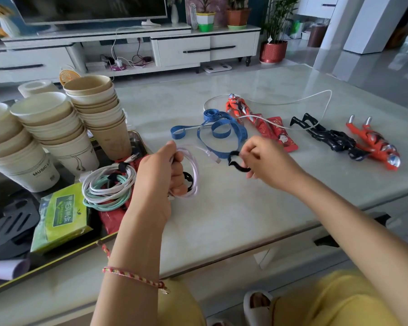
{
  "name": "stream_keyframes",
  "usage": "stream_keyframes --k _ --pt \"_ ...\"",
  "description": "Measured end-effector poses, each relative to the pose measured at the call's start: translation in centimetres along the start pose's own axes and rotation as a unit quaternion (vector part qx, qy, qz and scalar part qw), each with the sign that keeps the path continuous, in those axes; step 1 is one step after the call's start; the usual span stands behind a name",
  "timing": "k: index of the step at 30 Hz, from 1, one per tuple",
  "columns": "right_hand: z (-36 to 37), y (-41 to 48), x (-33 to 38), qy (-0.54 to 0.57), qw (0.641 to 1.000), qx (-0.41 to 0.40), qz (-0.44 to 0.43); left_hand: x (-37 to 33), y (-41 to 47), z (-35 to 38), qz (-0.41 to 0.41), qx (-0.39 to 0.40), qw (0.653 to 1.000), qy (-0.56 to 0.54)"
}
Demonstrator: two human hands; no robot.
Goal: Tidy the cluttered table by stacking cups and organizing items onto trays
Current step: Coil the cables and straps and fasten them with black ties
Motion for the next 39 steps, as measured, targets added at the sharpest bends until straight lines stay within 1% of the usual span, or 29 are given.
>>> stream_keyframes --k 3,5,8,9,13,17,18,22,28,32,33,34,36,37,39 --pt "-1.8 -0.2 -0.2 0.149 0.987 -0.038 0.052 0.5 -0.2 0.7 0.005 -0.001 0.999 0.046" --pt "-2.1 -0.8 0.7 0.232 0.97 -0.03 0.067 0.8 -0.5 1.2 0.013 0.001 0.996 0.083" --pt "-2.0 -1.7 2.6 0.359 0.93 -0.006 0.084 1.1 -1.0 2.1 0.012 0.021 0.994 0.111" --pt "-1.9 -2.0 3.2 0.381 0.921 -0.003 0.086 1.2 -1.1 2.4 0.01 0.029 0.993 0.114" --pt "-1.8 -3.0 4.6 0.403 0.911 -0.007 0.09 1.2 -1.7 3.2 0.014 0.054 0.99 0.127" --pt "-1.1 -3.5 5.7 0.486 0.867 0.023 0.11 1.2 -2.1 3.8 0.018 0.076 0.987 0.143" --pt "-0.7 -3.7 5.9 0.495 0.861 0.032 0.115 1.2 -2.1 4.0 0.019 0.08 0.986 0.146" --pt "0.7 -4.8 6.1 0.458 0.877 0.056 0.136 1.1 -2.2 4.3 0.025 0.083 0.987 0.136" --pt "1.6 -5.9 6.1 0.419 0.894 0.08 0.141 0.5 -1.9 3.0 0.053 0.015 0.991 0.121" --pt "1.8 -6.4 6.9 0.413 0.895 0.129 0.112 0.6 -1.5 2.3 0.036 -0.017 0.992 0.122" --pt "1.5 -6.4 7.3 0.399 0.901 0.139 0.094 0.6 -1.5 2.2 0.032 -0.019 0.992 0.119" --pt "0.9 -6.3 7.5 0.369 0.916 0.14 0.069 0.7 -1.5 2.2 0.028 -0.014 0.993 0.114" --pt "-0.6 -6.1 7.8 0.267 0.955 0.129 0.005 0.7 -1.6 2.5 0.024 0.008 0.995 0.101" --pt "-1.1 -6.2 7.9 0.217 0.967 0.129 -0.021 0.8 -1.7 2.8 0.023 0.022 0.995 0.098" --pt "-1.5 -6.4 8.0 0.148 0.977 0.142 -0.056 0.8 -1.9 3.3 0.022 0.043 0.994 0.098"
Point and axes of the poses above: each hand's wrist, its own y-axis towards the middle knuckle, its own z-axis out of the palm, x = y × z, the point moved 9 cm from there along y, towards the middle knuckle, and after that the axes turned 6 degrees about -x, right-handed, at the moved point
